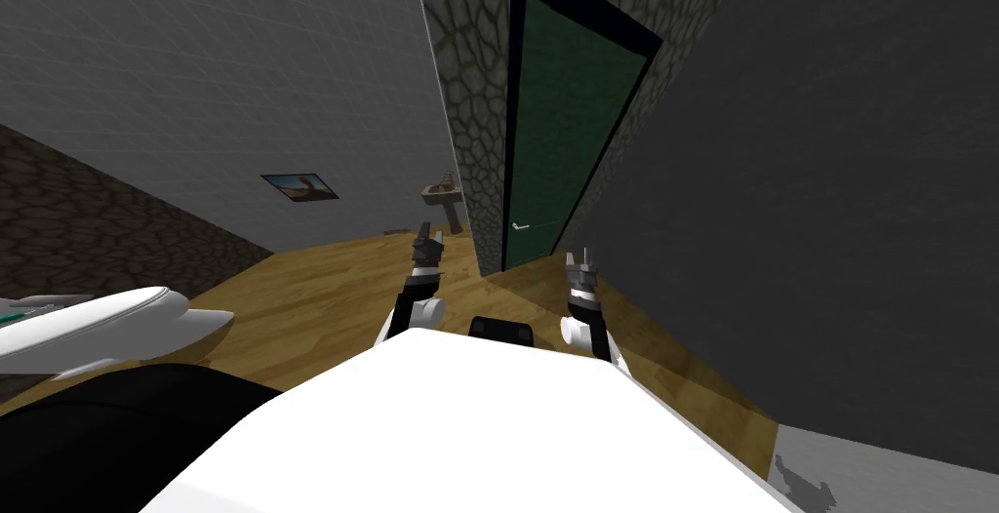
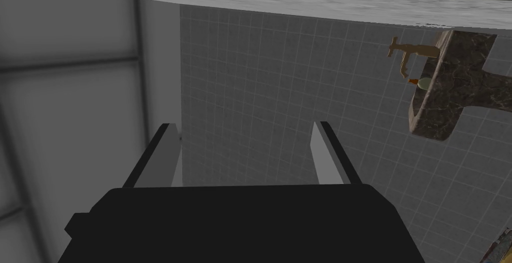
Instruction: Pull the door open
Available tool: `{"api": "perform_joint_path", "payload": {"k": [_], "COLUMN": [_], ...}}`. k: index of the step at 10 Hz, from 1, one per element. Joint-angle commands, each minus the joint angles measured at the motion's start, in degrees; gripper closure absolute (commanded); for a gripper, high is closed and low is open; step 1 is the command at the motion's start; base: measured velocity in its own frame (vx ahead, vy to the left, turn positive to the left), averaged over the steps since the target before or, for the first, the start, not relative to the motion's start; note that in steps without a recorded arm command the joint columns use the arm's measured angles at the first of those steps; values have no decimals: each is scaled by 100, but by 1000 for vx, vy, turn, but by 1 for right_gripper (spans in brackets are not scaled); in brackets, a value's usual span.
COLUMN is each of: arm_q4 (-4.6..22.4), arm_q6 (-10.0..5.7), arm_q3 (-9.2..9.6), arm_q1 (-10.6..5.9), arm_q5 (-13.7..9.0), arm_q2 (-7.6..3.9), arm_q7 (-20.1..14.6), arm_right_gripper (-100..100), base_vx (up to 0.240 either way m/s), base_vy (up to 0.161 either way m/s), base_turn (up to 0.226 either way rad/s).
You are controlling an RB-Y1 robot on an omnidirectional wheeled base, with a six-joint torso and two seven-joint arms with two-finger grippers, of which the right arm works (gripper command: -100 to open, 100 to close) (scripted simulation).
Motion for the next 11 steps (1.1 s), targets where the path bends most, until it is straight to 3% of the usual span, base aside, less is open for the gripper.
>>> {"api": "perform_joint_path", "payload": {"k": [1,2,6,7,9,10,11], "arm_q4": [286,335,1067,1083,1487,1601,1830], "arm_q6": [-97,-97,-328,-328,-487,-487,-569], "arm_q3": [23,23,77,77,115,115,134], "arm_q1": [-73,-73,-277,-277,-418,-418,-491], "arm_q5": [-13,-13,-52,-52,-78,-78,-92], "arm_q2": [-82,-82,-299,-299,-447,-447,-521], "arm_q7": [-61,-61,-215,-215,-322,-322,-377], "arm_right_gripper": [-100,-100,-100,-100,-100,-100,-100], "base_vx": [50,40,63,46,67,57,64], "base_vy": [2,-1,0,-2,-2,-5,7], "base_turn": [128,58,115,59,153,69,103]}}
